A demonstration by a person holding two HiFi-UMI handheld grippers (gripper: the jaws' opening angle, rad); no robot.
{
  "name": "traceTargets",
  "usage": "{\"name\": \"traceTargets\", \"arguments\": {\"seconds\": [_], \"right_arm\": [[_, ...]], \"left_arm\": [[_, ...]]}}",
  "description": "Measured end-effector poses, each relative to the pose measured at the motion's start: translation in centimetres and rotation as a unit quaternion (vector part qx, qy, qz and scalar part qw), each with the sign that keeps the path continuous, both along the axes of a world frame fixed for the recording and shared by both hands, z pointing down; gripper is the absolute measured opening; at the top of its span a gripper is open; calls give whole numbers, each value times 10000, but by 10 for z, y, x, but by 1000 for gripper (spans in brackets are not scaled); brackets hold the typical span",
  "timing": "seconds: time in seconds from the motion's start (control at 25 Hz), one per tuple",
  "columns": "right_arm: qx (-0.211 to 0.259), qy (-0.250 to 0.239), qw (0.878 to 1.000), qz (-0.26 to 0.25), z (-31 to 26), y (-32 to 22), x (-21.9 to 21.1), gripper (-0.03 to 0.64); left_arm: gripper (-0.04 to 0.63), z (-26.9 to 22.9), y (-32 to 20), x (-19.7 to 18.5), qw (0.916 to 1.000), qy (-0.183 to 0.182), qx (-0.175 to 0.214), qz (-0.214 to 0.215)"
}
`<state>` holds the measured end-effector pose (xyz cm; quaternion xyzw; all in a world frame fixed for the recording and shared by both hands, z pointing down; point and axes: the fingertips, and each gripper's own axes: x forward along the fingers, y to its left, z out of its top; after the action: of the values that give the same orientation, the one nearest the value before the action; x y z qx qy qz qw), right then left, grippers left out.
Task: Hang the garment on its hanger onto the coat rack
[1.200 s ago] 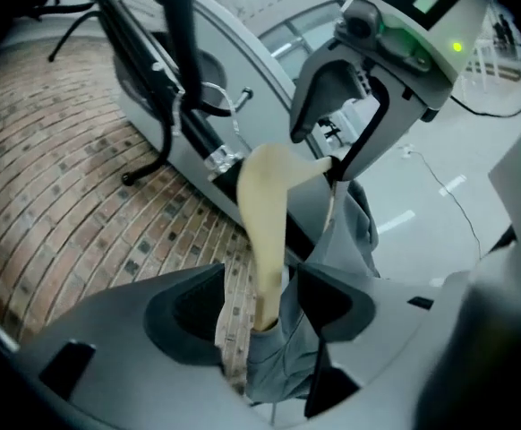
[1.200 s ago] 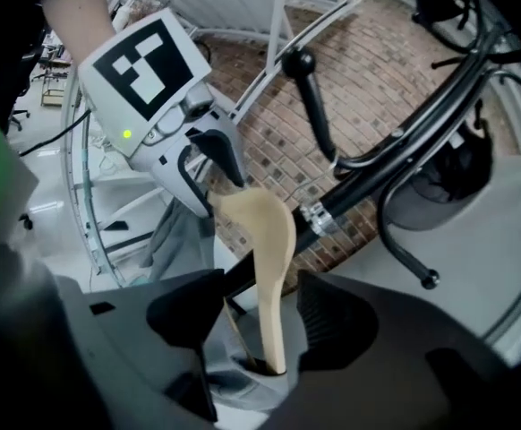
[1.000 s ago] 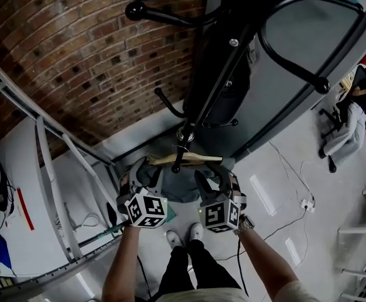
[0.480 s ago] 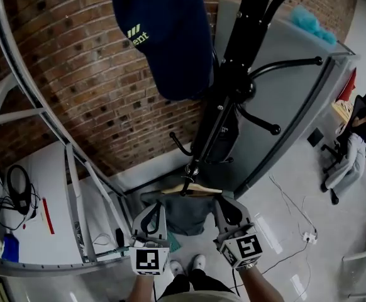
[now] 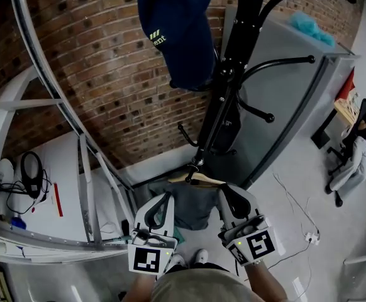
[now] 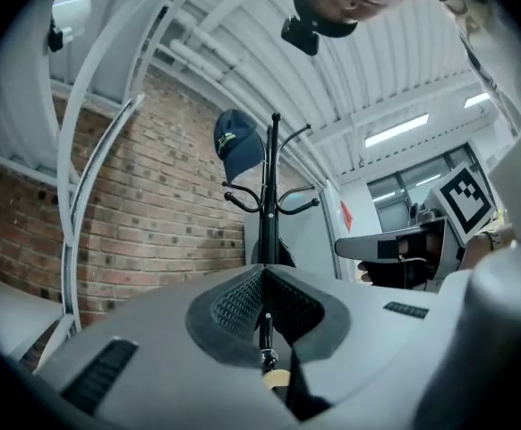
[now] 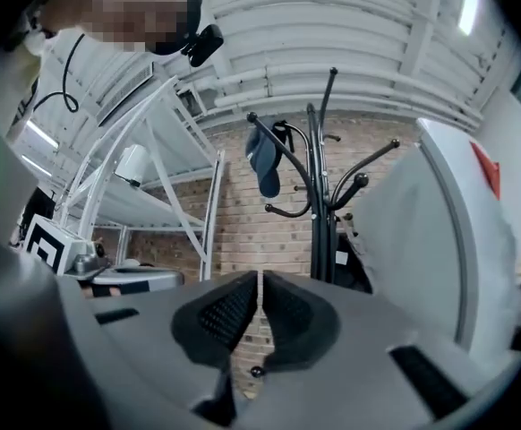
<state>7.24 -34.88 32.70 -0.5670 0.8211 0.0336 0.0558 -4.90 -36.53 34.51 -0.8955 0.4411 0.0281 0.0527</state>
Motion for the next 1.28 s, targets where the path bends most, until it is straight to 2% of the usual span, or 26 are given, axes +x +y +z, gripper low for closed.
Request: {"name": "traceTargets", "arguments": {"seconds": [0.08, 0.2, 0.44, 0.64, 1.0, 1.16, 1.28], "right_arm": [[82, 81, 9999, -122, -3, 3, -5, 32], [278, 522, 9978, -294, -7, 9, -17, 32], [318, 682, 9952, -631, -4, 12, -32, 32], [166, 441, 9961, -741, 3, 12, -30, 32], [102, 393, 9964, -747, 10, 12, -21, 32], [19, 296, 9964, -790, 14, 11, -21, 32], [-15, 247, 9967, -773, 17, 8, -20, 32]], "left_arm": [[3, -4, 3, 0, 9999, 44, 117, -38], [3, -10, 9, 2, 9995, 39, 311, 6], [3, -5, 5, 0, 9997, -62, 206, -76], [3, 5, 4, 1, 9999, -112, 53, -92], [3, 15, 7, 9, 9995, -307, -49, -52], [3, 19, 6, 3, 9997, -151, -177, -105], [3, 20, 5, -2, 9996, -165, -180, -136]]}}
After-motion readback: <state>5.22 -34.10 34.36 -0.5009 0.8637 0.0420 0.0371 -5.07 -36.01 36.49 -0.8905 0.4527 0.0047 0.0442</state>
